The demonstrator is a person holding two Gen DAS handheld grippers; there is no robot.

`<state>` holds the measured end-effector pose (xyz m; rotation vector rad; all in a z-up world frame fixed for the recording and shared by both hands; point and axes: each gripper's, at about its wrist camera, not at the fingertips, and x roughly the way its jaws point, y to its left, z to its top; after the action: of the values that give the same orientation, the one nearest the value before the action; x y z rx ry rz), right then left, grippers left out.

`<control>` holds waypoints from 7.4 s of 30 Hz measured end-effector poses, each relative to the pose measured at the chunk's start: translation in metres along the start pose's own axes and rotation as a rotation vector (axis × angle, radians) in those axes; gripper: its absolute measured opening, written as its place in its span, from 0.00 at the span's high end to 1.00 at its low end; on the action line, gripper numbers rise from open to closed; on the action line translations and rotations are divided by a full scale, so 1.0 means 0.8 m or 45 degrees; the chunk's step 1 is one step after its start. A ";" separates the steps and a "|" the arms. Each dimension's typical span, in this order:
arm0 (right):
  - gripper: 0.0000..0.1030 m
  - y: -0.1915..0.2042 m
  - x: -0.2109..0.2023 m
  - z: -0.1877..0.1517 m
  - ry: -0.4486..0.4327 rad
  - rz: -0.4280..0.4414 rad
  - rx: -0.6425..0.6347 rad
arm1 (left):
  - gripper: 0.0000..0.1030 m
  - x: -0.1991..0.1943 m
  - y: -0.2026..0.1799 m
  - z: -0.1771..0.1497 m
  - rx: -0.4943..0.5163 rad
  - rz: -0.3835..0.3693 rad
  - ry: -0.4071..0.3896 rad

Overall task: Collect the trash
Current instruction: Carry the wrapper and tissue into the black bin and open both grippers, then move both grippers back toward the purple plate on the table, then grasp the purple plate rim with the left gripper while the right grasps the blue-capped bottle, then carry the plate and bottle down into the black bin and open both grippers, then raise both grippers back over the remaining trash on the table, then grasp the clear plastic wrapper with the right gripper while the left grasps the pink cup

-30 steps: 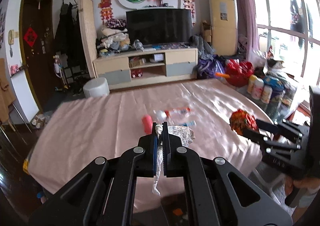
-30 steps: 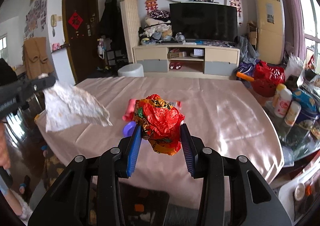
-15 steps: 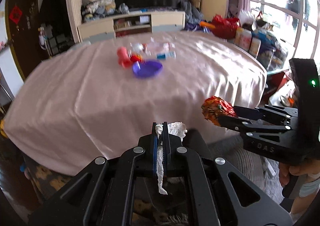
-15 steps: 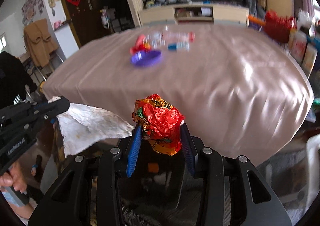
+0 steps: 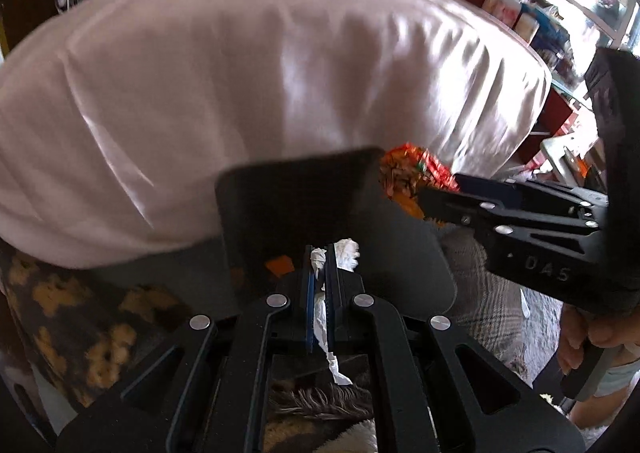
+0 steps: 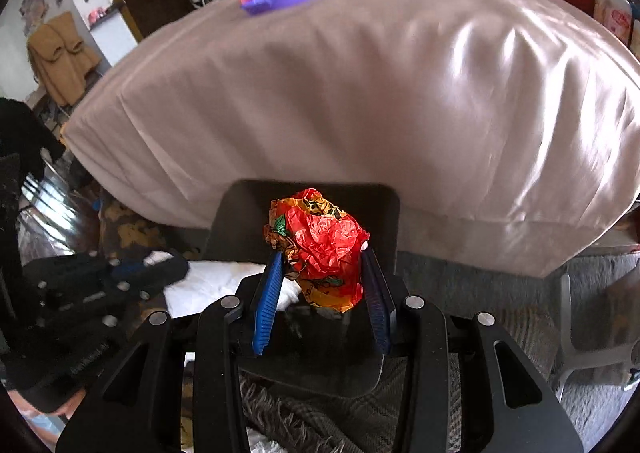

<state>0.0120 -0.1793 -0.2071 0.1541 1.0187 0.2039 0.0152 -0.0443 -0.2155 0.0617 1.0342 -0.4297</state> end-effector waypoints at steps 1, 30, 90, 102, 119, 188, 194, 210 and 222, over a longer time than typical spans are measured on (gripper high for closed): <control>0.60 -0.001 0.004 -0.001 0.011 0.001 0.007 | 0.97 0.007 0.000 -0.001 -0.005 -0.001 0.017; 0.08 -0.061 -0.064 0.083 -0.241 -0.109 0.124 | 0.08 -0.036 0.050 0.062 -0.035 0.142 -0.125; 0.43 -0.069 0.047 0.302 -0.210 -0.195 0.113 | 0.95 0.026 0.054 0.301 0.097 0.148 -0.143; 0.43 -0.067 -0.020 0.233 -0.271 -0.151 0.069 | 0.98 -0.034 0.036 0.253 0.105 0.113 -0.234; 0.43 -0.010 -0.084 0.120 -0.313 -0.077 -0.047 | 0.99 -0.100 0.022 0.140 0.083 0.085 -0.298; 0.03 -0.063 -0.080 0.155 -0.356 -0.195 0.091 | 0.12 -0.083 0.083 0.139 -0.020 0.226 -0.252; 0.03 -0.050 -0.068 0.200 -0.357 -0.154 0.067 | 0.12 -0.083 0.099 0.188 -0.036 0.245 -0.283; 0.23 -0.025 0.008 0.352 -0.274 -0.062 0.036 | 0.12 -0.040 0.124 0.301 -0.053 0.258 -0.255; 0.43 -0.005 0.064 0.385 -0.175 -0.060 -0.062 | 0.12 -0.013 0.129 0.341 -0.043 0.272 -0.229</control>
<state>0.3019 -0.1806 -0.0909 0.0982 0.8790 0.1732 0.2723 -0.0147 -0.0809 0.1008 0.8470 -0.2186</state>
